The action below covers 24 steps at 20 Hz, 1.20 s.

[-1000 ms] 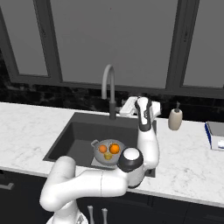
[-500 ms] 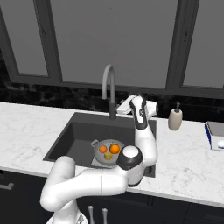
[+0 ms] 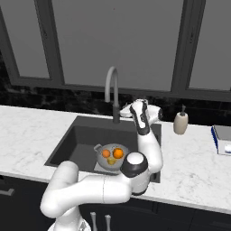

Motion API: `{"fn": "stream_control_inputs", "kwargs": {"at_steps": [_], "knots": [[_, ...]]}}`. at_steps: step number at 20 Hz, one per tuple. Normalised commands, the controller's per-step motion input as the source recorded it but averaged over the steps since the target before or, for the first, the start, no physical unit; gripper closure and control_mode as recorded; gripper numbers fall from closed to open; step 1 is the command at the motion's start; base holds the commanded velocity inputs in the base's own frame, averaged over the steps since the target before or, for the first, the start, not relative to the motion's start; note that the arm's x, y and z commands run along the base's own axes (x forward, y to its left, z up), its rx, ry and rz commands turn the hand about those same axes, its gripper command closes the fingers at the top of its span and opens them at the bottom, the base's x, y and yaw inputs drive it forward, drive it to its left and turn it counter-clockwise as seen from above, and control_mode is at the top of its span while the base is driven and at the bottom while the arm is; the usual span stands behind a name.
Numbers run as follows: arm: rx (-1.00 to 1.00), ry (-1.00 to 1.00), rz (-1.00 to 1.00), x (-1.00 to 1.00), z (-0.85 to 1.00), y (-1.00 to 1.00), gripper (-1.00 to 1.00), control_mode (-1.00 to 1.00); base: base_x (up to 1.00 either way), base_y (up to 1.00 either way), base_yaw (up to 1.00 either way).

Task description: Put the colander in the sink, put the kiwi, orange, tangerine in the colander, and turn on the sink faucet and pour water over the colander.

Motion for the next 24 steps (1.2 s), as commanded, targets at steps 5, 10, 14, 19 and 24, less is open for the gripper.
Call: {"fn": "stream_control_inputs", "kwargs": {"at_steps": [5, 10, 14, 19, 24], "knots": [[0.0, 0.04, -0.29, 0.5, 0.0, -0.27, 1.0, -1.0, 0.0, 0.0, 0.0], [0.0, 0.02, 0.0, 0.67, -0.02, -0.47, 1.0, -1.0, 0.0, 0.0, 0.0], [0.0, 0.11, -0.13, 0.32, -0.23, -0.94, 1.0, -1.0, 0.0, 0.0, 0.0], [0.0, 0.26, -0.29, 0.03, -0.54, -1.0, 1.0, -1.0, 0.0, 0.0, 0.0], [0.0, 0.33, -0.32, 0.0, -0.84, -1.0, 1.0, -1.0, 0.0, 0.0, 0.0]]}}
